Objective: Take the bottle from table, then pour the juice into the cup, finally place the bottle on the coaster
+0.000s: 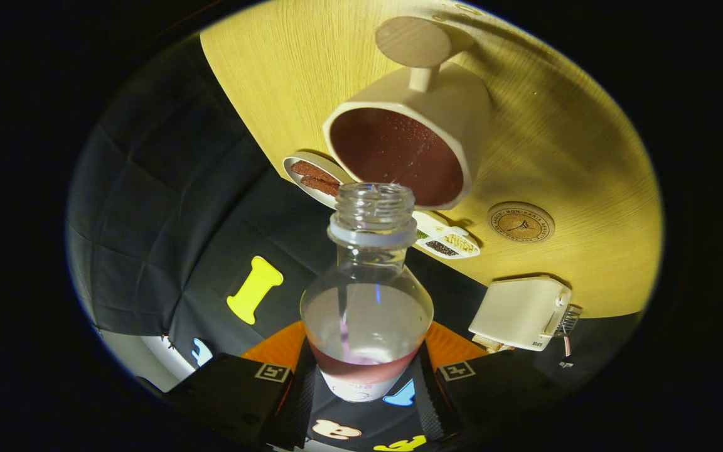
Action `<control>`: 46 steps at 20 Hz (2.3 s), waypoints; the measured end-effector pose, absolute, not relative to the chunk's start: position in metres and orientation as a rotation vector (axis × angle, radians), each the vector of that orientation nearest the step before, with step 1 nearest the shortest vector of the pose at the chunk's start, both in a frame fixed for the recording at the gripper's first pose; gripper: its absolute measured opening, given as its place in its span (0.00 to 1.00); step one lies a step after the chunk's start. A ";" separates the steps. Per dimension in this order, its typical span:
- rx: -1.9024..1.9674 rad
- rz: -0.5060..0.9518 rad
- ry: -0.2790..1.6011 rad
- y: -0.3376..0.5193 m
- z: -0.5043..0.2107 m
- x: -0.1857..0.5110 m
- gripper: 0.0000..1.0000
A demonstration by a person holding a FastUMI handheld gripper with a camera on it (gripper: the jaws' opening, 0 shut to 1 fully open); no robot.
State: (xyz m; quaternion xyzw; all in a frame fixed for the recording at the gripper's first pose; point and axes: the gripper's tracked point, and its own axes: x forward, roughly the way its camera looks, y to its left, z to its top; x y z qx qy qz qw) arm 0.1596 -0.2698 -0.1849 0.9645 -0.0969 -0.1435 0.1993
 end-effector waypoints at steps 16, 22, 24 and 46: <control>2.254 -0.452 -0.168 -0.246 -0.179 0.143 0.70; 1.798 -0.377 -0.129 -0.227 -0.149 0.104 0.70; 1.655 -0.333 -0.088 -0.212 -0.145 0.088 0.70; 0.128 -0.144 0.168 -0.126 -0.149 0.052 0.70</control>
